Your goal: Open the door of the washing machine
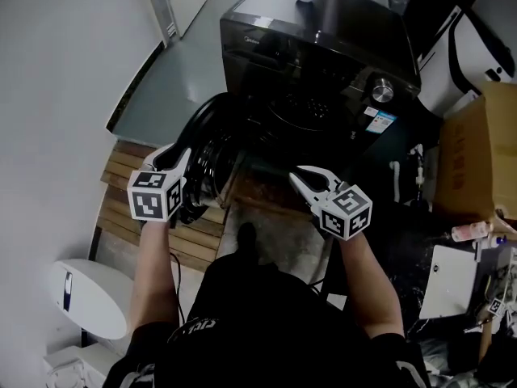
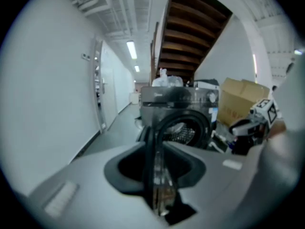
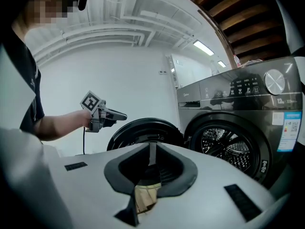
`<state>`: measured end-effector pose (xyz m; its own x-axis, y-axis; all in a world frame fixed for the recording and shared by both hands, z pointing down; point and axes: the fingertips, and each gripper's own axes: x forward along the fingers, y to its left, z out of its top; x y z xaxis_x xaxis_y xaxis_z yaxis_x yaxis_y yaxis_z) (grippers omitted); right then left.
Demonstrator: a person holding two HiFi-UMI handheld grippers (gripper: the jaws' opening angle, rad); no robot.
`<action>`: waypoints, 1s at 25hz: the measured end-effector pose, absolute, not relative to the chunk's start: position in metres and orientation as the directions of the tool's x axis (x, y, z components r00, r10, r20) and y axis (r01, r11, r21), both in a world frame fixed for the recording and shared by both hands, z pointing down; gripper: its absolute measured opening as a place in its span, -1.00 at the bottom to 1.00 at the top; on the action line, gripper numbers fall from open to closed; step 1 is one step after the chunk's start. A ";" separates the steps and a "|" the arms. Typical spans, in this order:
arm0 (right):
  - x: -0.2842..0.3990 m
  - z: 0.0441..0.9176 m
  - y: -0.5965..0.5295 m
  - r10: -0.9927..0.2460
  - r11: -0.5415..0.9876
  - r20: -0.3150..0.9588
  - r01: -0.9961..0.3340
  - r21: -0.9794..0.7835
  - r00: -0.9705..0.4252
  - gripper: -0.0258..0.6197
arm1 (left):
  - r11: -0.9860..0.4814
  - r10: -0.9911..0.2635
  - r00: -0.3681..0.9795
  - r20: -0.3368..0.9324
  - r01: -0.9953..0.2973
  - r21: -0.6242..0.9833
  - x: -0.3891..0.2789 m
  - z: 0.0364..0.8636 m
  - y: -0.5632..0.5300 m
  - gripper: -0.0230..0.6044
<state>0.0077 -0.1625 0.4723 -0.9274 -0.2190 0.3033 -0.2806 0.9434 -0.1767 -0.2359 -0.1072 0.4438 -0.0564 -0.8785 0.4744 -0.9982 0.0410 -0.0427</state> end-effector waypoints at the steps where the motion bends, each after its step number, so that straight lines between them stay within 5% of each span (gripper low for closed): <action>1: 0.007 0.470 -0.166 -0.222 0.944 0.304 -0.282 -0.171 -0.927 -0.82 | 0.031 -0.884 -0.043 0.466 -0.999 -0.034 -0.233 0.441 -0.114 -0.54; 14: 0.000 0.434 -0.237 -0.330 0.920 0.278 -0.373 -0.120 -0.902 -0.83 | -0.230 -0.909 0.239 0.341 -0.971 0.067 -0.171 0.404 -0.223 -0.59; 25: -0.025 0.403 -0.295 -0.447 0.869 0.266 -0.485 -0.096 -0.854 -0.83 | -0.343 -0.914 0.348 0.209 -0.937 0.059 -0.182 0.369 -0.285 -0.71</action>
<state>-0.0246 -0.2952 0.4034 -0.8539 -0.4473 0.2662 -0.4852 0.8691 -0.0961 -0.1815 -0.2851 0.3688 0.3479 -0.9139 0.2093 -0.9373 -0.3433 0.0591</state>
